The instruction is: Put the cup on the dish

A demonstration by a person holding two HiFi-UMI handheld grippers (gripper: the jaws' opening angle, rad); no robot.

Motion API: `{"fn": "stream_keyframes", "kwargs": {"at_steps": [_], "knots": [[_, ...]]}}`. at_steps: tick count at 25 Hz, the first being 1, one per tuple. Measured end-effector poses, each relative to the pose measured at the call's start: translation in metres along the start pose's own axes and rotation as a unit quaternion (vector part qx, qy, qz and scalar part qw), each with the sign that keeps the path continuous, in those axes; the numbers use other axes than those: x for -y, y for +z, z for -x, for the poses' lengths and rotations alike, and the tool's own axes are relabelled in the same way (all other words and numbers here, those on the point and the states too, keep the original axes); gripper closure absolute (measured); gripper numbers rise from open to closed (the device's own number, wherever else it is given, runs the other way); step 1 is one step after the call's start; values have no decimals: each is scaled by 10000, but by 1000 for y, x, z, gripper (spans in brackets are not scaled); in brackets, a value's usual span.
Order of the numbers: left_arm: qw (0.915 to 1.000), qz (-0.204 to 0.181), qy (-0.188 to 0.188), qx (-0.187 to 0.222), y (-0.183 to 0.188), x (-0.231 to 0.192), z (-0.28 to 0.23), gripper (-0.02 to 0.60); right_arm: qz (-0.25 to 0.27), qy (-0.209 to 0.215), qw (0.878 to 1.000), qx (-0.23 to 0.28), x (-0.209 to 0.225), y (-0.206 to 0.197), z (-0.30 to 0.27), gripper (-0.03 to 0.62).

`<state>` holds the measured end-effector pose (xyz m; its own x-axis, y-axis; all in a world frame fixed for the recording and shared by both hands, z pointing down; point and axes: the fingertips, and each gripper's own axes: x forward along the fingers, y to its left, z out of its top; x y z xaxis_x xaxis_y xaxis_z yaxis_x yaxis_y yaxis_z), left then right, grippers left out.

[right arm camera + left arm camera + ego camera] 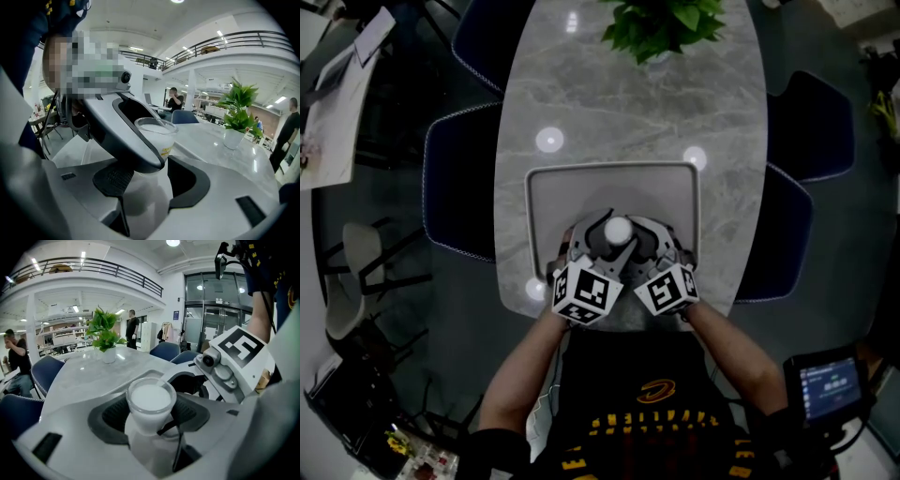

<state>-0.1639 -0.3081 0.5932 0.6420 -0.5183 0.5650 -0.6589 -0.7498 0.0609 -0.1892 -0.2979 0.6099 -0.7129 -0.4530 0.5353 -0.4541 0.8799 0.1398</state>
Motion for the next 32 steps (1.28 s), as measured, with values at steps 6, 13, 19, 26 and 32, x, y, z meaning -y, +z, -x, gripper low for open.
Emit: {"fn": "stream_keyframes", "kwargs": {"at_steps": [6,13,19,26,32], "knots": [[10000,-49,3,-67,-10,-4,-9,318,255,-30,9986,-460,1,-12,-9,364],[9997,-155,-39,-191,-20,-7,-15,317,254,119,9970,-725,-3,-23,-18,364],[9999,-150,-35,-62,-21,-7,-15,316,342,77,9963,-779,-3,-25,-20,363],[9999,-120,-35,-1,-23,-7,-14,318,343,65,9962,-793,-5,-26,-20,362],[10000,-67,27,66,-25,-7,-13,317,390,82,9959,-806,-6,-27,-22,362]]}}
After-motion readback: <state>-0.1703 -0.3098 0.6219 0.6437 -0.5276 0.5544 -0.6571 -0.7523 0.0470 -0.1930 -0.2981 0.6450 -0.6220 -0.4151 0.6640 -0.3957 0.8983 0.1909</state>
